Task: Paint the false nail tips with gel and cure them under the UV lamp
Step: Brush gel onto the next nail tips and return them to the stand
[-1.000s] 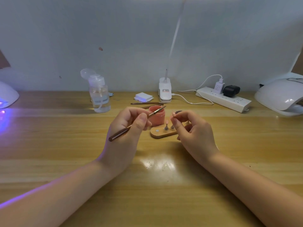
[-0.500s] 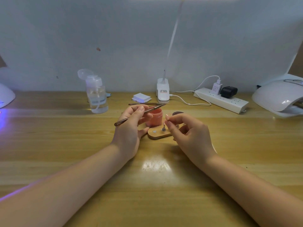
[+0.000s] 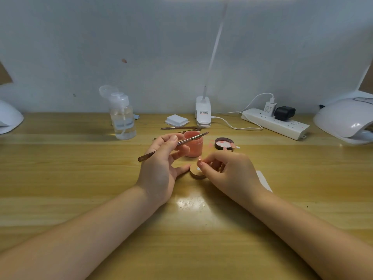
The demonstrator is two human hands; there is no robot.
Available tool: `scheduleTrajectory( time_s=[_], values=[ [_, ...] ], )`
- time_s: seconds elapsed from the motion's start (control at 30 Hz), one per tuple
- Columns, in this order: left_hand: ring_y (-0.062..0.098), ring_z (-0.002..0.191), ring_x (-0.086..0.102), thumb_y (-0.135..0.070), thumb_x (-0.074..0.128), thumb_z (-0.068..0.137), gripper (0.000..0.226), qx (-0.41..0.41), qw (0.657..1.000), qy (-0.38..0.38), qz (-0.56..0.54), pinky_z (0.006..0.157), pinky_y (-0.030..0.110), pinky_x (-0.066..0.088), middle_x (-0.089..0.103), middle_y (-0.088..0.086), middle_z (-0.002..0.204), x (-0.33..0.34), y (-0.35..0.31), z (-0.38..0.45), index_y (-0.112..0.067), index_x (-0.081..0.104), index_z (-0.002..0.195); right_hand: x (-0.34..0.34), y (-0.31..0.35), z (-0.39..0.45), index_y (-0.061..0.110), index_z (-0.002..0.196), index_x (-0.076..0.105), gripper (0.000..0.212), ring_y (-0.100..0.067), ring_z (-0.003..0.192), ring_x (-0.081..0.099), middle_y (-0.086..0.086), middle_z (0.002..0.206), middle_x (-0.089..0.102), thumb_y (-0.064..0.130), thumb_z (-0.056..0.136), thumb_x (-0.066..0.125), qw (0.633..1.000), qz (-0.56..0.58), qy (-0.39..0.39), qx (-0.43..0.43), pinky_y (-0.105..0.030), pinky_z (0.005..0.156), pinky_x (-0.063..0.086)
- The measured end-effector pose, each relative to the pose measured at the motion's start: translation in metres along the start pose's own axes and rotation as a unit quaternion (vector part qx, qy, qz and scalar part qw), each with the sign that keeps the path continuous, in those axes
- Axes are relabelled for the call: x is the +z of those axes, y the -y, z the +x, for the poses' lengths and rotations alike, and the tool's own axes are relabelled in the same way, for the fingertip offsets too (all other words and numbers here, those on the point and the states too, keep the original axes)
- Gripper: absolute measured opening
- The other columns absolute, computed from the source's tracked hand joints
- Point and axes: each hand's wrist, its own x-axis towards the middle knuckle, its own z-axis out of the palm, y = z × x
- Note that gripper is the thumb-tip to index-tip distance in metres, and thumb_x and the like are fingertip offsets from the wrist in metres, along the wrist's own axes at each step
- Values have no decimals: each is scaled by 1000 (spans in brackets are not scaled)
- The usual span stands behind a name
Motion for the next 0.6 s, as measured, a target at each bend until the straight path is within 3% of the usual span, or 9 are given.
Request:
scheduleTrajectory(
  time_s=[0.13, 0.27, 0.6],
  values=[
    [11, 77, 61, -16, 49, 99, 12, 0, 1000, -3, -2, 95, 63, 45, 66, -8, 72, 0, 1, 0, -15, 60, 96, 2, -2, 3, 29, 84, 75, 11, -7, 60, 50, 16, 59, 56, 37, 86, 67, 998, -49, 28, 9, -23, 55, 30],
    [11, 76, 62, -17, 49, 99, 12, -1, 1000, -7, 3, 94, 61, 47, 66, -9, 71, 0, 1, 1, -15, 60, 97, 2, -3, 4, 29, 94, 76, 19, -12, 72, 58, 7, 77, 70, 41, 90, 62, 993, -107, 37, 8, -27, 59, 34],
    [8, 72, 63, -17, 49, 98, 13, -5, 1000, -5, 16, 86, 54, 52, 67, -10, 75, -2, 2, 1, -16, 62, 95, 2, 0, 1, 36, 102, 74, 29, -14, 77, 63, 5, 76, 71, 52, 90, 52, 981, -186, 62, -4, -24, 56, 34]
  ],
)
